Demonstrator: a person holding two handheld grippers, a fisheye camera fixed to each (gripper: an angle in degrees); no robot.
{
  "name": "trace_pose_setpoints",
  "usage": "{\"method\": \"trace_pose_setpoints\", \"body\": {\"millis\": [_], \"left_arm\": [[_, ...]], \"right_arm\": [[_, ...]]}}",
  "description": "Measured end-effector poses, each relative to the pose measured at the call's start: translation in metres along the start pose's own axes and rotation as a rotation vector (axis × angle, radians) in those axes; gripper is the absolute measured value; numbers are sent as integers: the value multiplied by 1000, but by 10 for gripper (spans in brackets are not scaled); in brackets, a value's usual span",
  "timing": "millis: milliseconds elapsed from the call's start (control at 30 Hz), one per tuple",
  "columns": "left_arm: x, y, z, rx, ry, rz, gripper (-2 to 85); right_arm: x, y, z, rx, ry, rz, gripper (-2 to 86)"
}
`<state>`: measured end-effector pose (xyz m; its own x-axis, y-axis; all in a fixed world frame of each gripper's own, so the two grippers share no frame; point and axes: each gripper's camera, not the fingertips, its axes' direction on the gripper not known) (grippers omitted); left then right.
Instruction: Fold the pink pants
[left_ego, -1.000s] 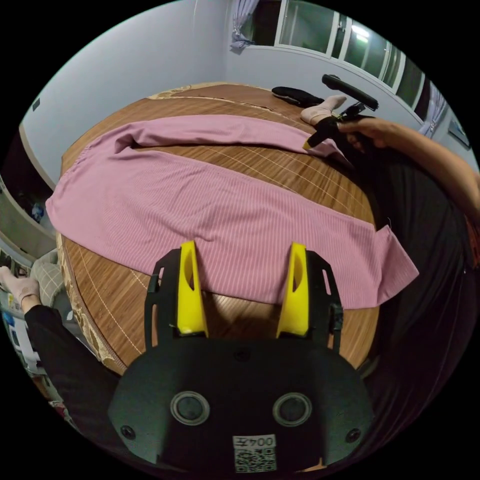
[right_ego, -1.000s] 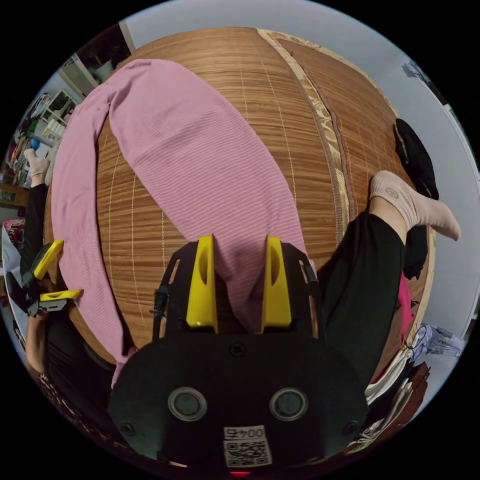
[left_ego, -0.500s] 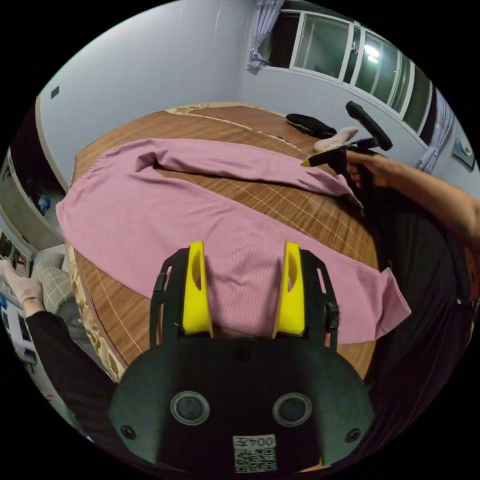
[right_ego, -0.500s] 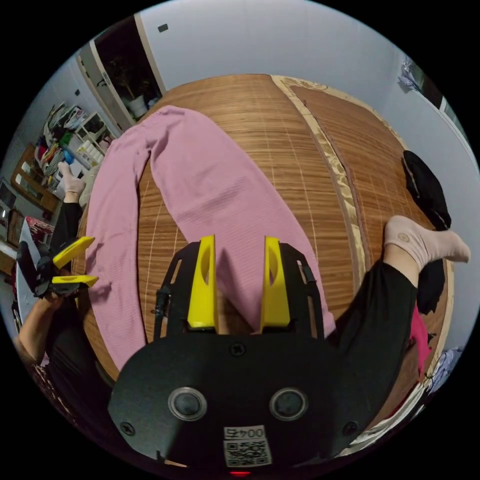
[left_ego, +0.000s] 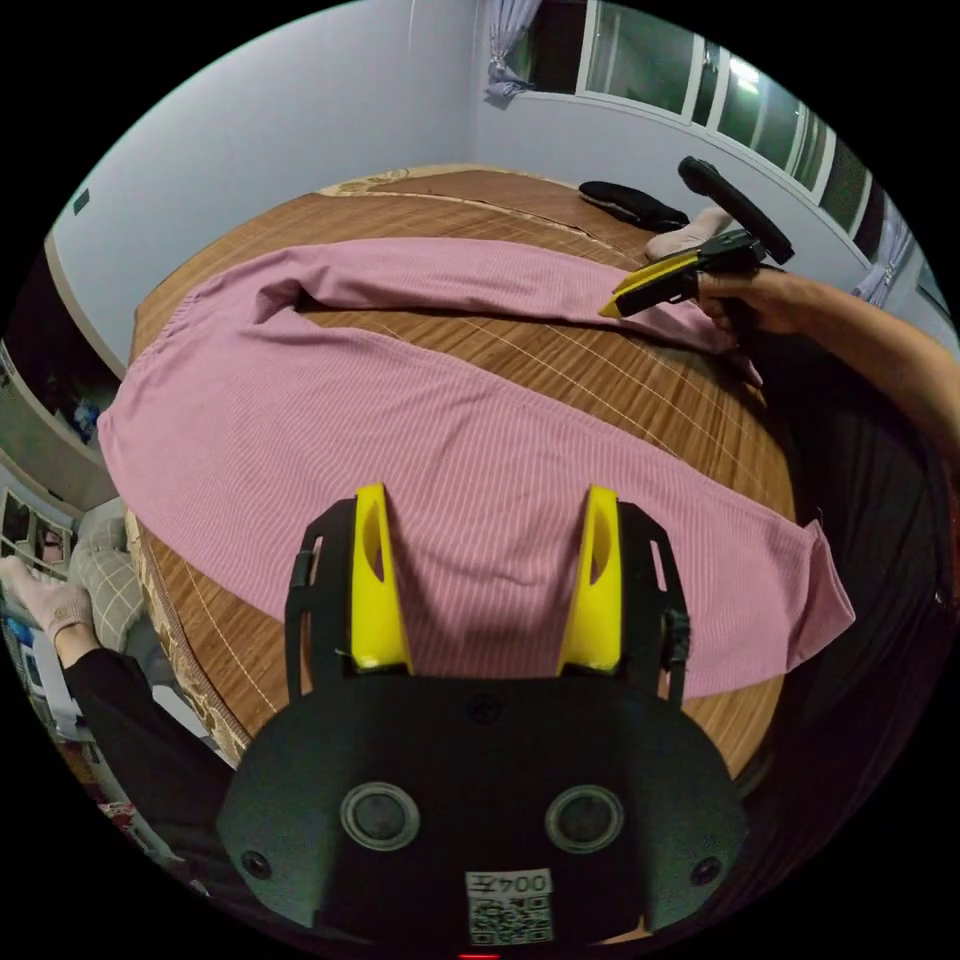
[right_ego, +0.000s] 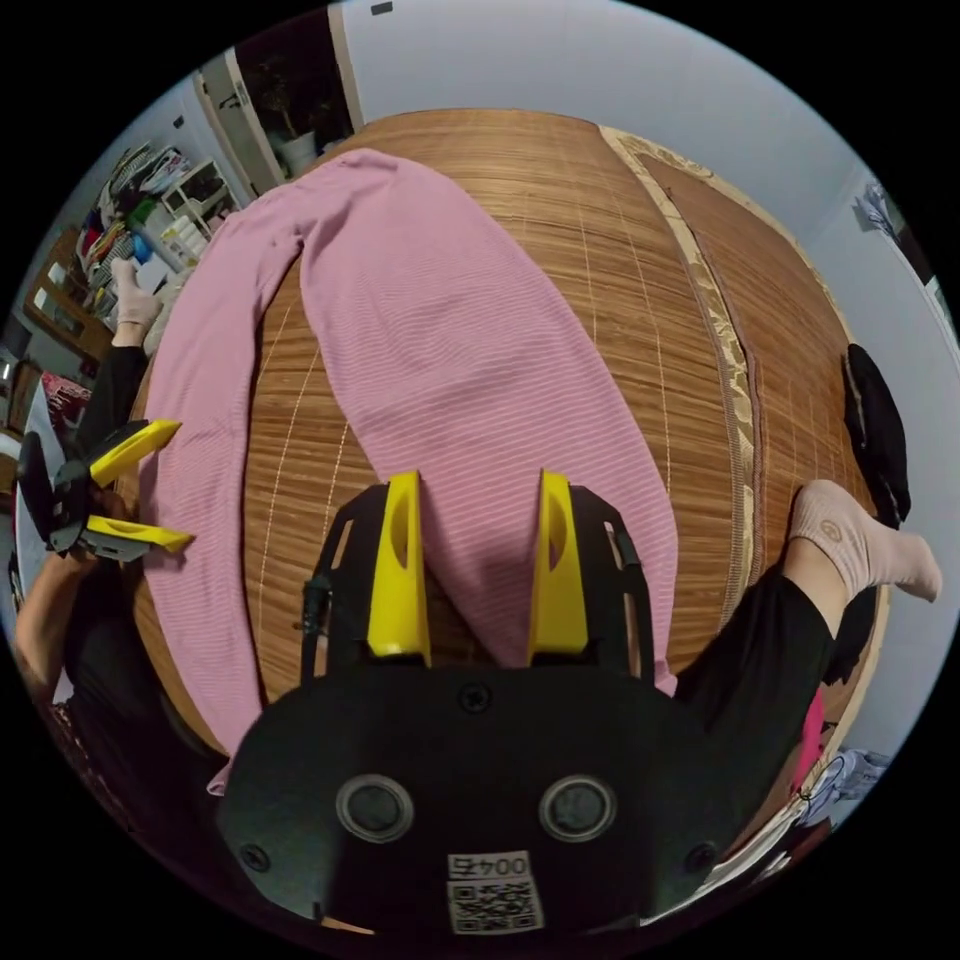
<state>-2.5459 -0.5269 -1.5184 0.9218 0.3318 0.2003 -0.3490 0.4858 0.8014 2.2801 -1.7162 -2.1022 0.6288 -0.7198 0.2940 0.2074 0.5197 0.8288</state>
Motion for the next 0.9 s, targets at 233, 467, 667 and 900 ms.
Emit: {"method": "trace_pose_setpoints", "body": {"millis": [233, 467, 667, 900], "left_arm": [[-26, -16, -51, 168, 30, -87, 190], [-82, -94, -66, 172, -82, -112, 150], [-115, -162, -57, 161, -231, -109, 139], [-143, -184, -33, 47, -235, -203, 152]], "right_arm": [[7, -18, -26, 71, -153, 12, 159], [4, -32, -8, 181, -7, -104, 113], [5, -48, 15, 209, -2, -85, 102], [8, -58, 21, 226, 7, -83, 101]]}}
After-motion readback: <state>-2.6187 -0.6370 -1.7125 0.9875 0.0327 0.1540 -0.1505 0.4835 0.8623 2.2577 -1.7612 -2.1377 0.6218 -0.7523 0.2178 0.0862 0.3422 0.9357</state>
